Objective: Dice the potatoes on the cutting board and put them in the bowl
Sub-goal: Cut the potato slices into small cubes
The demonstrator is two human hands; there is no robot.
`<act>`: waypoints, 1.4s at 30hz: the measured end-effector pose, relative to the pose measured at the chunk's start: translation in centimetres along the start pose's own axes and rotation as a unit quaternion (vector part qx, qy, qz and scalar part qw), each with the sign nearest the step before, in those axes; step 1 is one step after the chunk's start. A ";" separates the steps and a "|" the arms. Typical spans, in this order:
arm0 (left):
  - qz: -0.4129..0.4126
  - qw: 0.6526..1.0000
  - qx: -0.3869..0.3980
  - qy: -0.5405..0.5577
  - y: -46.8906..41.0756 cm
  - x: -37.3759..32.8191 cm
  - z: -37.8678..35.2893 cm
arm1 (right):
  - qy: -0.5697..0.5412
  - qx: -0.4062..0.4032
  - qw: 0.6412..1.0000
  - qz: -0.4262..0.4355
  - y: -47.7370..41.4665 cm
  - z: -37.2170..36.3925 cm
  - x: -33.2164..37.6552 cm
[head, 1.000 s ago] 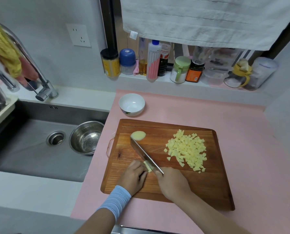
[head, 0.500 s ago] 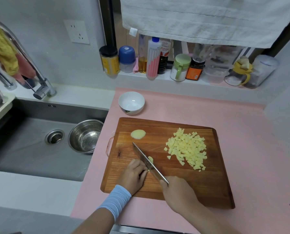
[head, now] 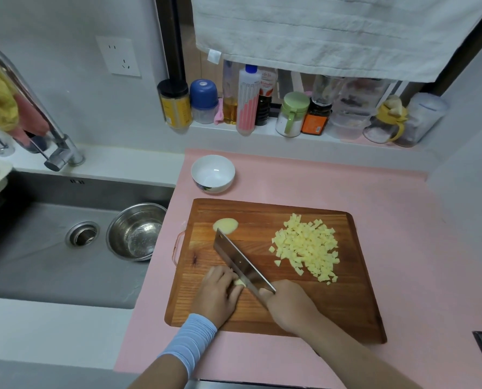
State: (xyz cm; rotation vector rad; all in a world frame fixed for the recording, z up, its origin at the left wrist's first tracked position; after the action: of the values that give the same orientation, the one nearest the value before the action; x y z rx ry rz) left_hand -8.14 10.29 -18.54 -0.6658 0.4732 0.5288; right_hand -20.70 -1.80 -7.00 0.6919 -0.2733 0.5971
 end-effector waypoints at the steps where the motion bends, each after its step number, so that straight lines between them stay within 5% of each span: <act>1: 0.004 1.000 0.003 -0.003 0.0 -0.2 0.0 | 0.000 -0.004 1.000 0.006 0.0 0.2 -0.1; 10: 0.081 0.995 0.058 0.028 -2.3 0.1 0.7 | 0.040 -0.062 0.996 0.058 0.0 2.3 0.6; 15: 0.234 0.950 -0.186 0.091 -3.8 2.0 7.8 | 0.154 -0.126 0.970 0.137 0.7 3.0 0.1; 17: 0.203 0.958 -0.190 0.069 -5.1 2.1 10.2 | 0.202 -0.145 0.955 0.164 0.9 3.1 0.0; 20: 0.168 0.980 -0.017 0.102 -7.5 1.2 10.7 | 0.276 -0.140 0.929 0.202 1.2 2.9 0.1; 24: 0.214 0.922 0.308 0.096 -8.7 -1.0 7.5 | 0.315 -0.142 0.909 0.231 1.5 2.8 0.9; 28: 0.220 0.899 0.366 0.100 -9.3 -1.9 5.2 | 0.324 -0.147 0.901 0.246 1.4 3.0 1.2; 31: 0.225 0.926 0.280 0.115 -10.2 -1.1 5.0 | 0.319 -0.147 0.906 0.236 0.9 3.5 0.5; 34: 0.203 0.974 0.010 0.099 -10.9 0.0 7.7 | 0.233 -0.134 0.944 0.192 0.2 4.1 -0.7; 36: 0.210 0.962 -0.135 0.107 -10.1 0.4 9.0 | 0.149 -0.099 0.976 0.127 -0.7 4.4 -1.8; 38: 0.236 0.953 -0.142 0.130 -9.2 0.4 8.7 | 0.058 -0.057 0.994 0.075 -1.5 4.7 -2.6; 42: 0.175 0.975 0.058 0.127 -7.7 -1.8 5.2 | -0.144 0.012 0.989 0.021 -2.2 4.8 -3.0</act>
State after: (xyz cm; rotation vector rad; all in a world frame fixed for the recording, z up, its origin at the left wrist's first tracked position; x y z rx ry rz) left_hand -3.70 8.10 -10.44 -0.5409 0.8654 0.7464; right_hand -21.98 -7.66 -5.85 0.7984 -0.5512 0.5401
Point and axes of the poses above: each hand's wrist, its own y-axis away from the middle knuckle, its own z-axis out of the back of the hand, x = y × z, the point moved 3 cm from there along -y, towards the middle knuckle, and after that the axes turned 4 degrees about -x, right-handed, at the moved point
